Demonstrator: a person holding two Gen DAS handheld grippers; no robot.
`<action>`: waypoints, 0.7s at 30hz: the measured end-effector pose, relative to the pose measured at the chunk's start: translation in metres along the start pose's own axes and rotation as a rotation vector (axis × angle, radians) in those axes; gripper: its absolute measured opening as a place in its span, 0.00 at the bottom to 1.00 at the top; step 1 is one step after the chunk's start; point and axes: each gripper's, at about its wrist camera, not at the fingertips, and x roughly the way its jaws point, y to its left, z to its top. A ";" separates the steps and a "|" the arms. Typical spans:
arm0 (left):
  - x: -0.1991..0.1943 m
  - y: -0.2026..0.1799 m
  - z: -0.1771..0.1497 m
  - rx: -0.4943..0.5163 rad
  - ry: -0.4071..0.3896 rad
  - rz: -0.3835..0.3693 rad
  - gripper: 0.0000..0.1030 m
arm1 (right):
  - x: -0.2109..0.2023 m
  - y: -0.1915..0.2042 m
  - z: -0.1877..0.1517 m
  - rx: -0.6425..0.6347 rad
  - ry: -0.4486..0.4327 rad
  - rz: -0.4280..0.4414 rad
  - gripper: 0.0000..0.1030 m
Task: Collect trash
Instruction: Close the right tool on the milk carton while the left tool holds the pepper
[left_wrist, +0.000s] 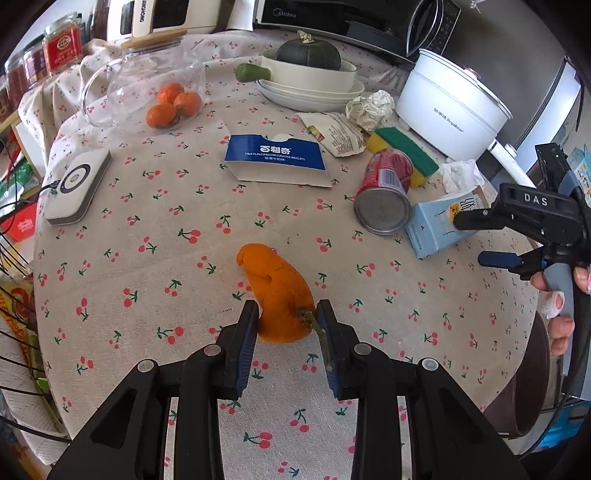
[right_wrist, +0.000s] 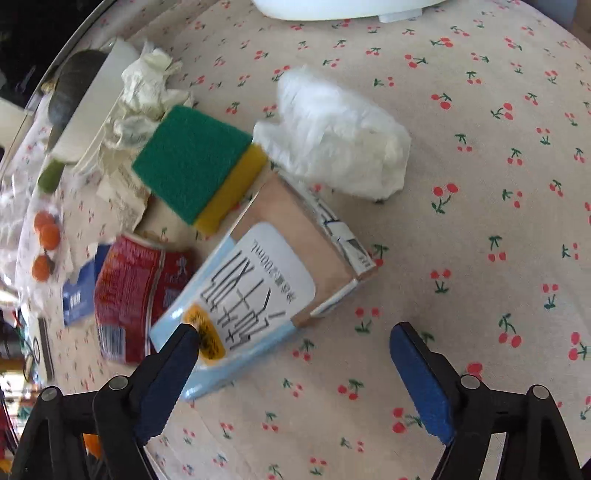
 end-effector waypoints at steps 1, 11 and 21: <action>-0.002 -0.002 -0.002 0.006 0.000 -0.002 0.31 | -0.003 -0.002 -0.006 -0.026 0.007 0.004 0.80; -0.027 -0.023 -0.022 0.029 0.005 -0.049 0.25 | -0.028 -0.032 -0.063 -0.246 0.033 -0.106 0.40; -0.022 -0.006 -0.020 -0.035 0.000 -0.055 0.54 | -0.055 -0.062 -0.060 -0.028 -0.015 0.040 0.81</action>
